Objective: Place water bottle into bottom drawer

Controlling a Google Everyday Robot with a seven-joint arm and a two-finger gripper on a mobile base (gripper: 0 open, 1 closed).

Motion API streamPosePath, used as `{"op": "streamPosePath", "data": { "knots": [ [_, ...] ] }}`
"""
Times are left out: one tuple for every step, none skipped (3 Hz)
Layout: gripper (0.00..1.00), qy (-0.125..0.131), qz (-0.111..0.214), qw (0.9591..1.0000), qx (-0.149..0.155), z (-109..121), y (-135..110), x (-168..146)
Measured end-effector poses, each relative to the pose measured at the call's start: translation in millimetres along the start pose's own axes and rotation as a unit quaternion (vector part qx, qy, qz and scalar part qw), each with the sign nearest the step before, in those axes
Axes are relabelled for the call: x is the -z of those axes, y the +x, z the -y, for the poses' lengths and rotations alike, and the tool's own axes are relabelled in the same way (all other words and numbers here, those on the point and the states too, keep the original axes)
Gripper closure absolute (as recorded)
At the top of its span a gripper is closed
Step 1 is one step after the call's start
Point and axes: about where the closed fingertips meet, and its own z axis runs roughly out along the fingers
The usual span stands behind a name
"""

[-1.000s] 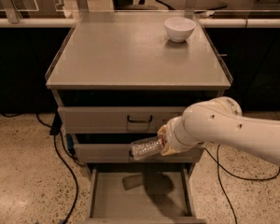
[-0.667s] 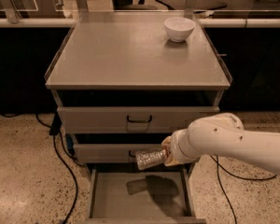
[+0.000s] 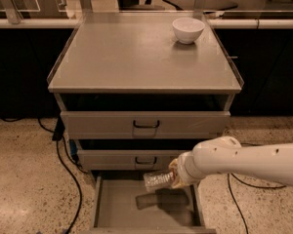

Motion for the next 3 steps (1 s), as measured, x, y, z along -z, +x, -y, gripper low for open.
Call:
{"op": "streamPosePath", "data": {
  "knots": [
    [1.0,-0.028,0.018,0.9994,-0.005,-15.3,4.9,-65.5],
    [1.0,-0.028,0.019,0.9994,-0.005,-15.6,5.4,-66.3],
    [1.0,-0.025,0.036,0.9989,-0.017,-21.1,18.4,-86.7]
  ]
}}
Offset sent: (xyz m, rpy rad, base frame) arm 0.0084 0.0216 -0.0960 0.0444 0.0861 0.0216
